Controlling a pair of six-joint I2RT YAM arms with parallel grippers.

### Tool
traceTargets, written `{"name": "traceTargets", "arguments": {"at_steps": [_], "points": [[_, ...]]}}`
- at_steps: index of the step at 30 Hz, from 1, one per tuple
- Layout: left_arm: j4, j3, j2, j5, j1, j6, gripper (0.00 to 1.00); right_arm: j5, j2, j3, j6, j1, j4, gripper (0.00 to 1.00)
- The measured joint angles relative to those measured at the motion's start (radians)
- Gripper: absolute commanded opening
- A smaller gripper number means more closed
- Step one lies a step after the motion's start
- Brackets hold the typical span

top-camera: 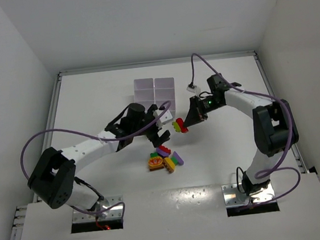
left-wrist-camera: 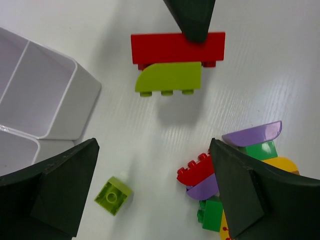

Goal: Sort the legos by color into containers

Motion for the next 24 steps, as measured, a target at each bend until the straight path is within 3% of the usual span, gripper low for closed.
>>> {"name": "traceTargets", "arguments": {"at_steps": [15, 21, 22, 24], "points": [[0.115, 0.005, 0.000, 0.018, -0.018, -0.051, 0.90, -0.083, 0.000, 0.001, 0.103, 0.042, 0.091, 0.00], [0.133, 0.018, 0.009, 0.019, -0.022, -0.060, 0.75, -0.087, 0.005, 0.006, 0.105, 0.070, 0.096, 0.00], [0.134, 0.018, 0.011, 0.019, -0.023, -0.062, 0.71, -0.087, 0.006, 0.010, 0.104, 0.072, 0.098, 0.00], [0.132, 0.020, 0.014, 0.021, -0.023, -0.071, 0.53, -0.087, 0.012, 0.018, 0.108, 0.072, 0.100, 0.00]]}}
